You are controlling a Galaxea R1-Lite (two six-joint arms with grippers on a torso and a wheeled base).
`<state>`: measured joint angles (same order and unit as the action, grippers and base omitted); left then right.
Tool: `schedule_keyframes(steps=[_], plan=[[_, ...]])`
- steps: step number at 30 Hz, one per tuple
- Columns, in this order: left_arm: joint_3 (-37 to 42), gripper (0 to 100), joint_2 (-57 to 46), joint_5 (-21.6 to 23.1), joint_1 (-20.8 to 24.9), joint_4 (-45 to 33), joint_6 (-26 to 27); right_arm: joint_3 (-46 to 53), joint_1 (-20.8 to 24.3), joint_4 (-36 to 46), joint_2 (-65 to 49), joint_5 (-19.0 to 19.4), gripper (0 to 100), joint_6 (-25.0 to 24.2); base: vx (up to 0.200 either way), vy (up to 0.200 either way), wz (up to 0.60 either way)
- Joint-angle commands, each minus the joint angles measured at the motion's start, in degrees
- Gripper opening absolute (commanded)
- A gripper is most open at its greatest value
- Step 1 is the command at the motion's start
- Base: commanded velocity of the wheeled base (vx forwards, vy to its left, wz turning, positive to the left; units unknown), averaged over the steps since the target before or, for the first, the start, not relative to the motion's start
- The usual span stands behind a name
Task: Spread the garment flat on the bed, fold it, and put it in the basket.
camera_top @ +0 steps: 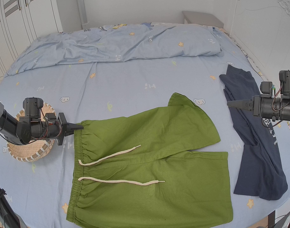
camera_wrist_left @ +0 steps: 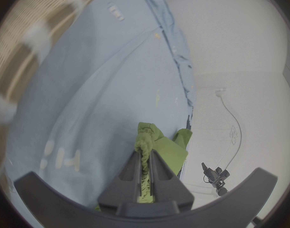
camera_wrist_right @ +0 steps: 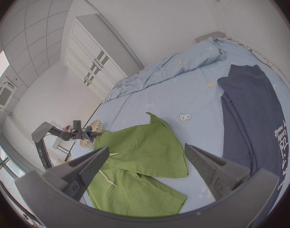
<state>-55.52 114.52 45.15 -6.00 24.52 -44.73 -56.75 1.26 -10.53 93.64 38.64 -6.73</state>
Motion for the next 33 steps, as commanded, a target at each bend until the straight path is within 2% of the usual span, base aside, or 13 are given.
schedule_keyframes(steps=[1,4,5,6,10,21,25,33], plan=[[-0.6,0,-2.0,-0.2,0.1,3.3,0.3,-0.3,0.0,0.0,0.1,-0.1,100,0.0,0.0,0.0,0.0],[-0.8,0,-2.3,-0.2,0.2,4.9,0.7,-0.5,0.0,-0.2,0.1,-1.1,100,0.0,0.0,0.0,0.0],[-1.3,0,-2.7,-0.2,0.2,6.9,1.7,-1.3,0.2,-2.2,1.4,-3.5,100,0.2,0.0,0.0,0.0],[-1.6,0,-2.8,-0.2,0.2,7.6,1.9,-1.6,0.3,-3.5,2.3,-4.0,100,0.2,0.0,0.0,0.0],[-1.4,0,-4.3,-0.5,-0.1,8.0,2.9,-4.8,1.8,-8.7,6.5,-4.0,100,0.3,0.0,0.0,0.0],[1.5,0,-6.3,-1.1,-0.8,7.9,4.5,-16.9,6.3,-10.5,18.4,-4.5,100,1.6,0.0,0.0,0.0],[1.6,0,-6.9,-1.2,-0.9,8.0,4.6,-24.6,7.7,-11.0,25.1,-4.5,100,2.0,0.0,0.0,0.0],[1.9,0,-6.1,-1.3,-0.8,7.9,6.8,-25.8,10.7,-14.9,30.5,-4.9,100,2.0,0.0,0.0,0.0]])
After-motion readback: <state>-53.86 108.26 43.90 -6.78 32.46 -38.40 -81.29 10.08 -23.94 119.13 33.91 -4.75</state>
